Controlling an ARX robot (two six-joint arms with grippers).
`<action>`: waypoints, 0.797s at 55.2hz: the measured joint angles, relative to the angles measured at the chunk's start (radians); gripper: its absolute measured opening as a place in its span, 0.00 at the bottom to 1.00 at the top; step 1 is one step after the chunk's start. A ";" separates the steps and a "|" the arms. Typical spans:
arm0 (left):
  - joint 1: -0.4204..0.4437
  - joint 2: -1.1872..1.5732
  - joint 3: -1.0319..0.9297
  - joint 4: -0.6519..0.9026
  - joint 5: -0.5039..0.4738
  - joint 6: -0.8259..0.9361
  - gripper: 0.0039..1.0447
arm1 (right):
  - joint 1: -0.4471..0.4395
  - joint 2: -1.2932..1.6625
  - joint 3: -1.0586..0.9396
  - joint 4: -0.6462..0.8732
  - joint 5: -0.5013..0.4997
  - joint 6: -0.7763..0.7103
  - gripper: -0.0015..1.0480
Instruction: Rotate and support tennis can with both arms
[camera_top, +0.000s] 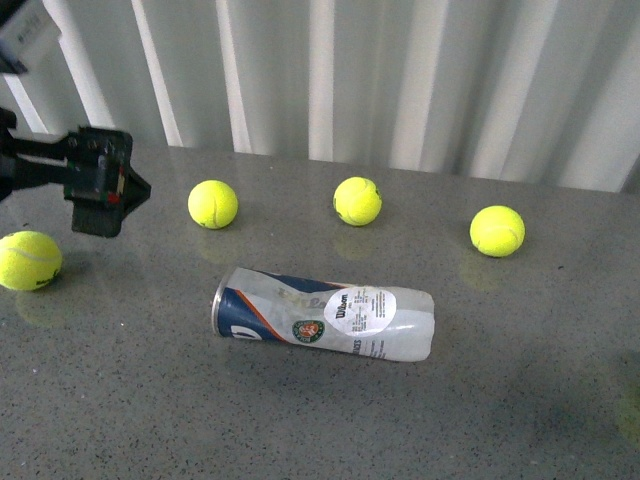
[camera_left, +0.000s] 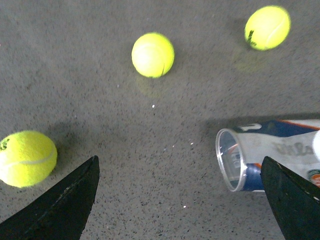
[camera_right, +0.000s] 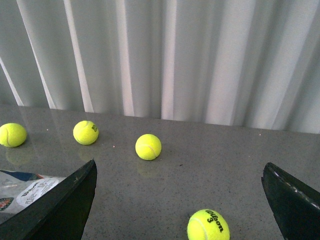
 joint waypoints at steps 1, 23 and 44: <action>0.002 0.009 0.001 0.003 0.000 -0.001 0.94 | 0.000 0.000 0.000 0.000 0.000 0.000 0.93; 0.052 0.228 0.050 0.016 0.150 -0.175 0.94 | 0.000 0.000 0.000 0.000 0.000 0.000 0.93; -0.045 0.409 0.105 0.182 0.241 -0.402 0.94 | 0.000 0.000 0.000 0.000 0.000 0.000 0.93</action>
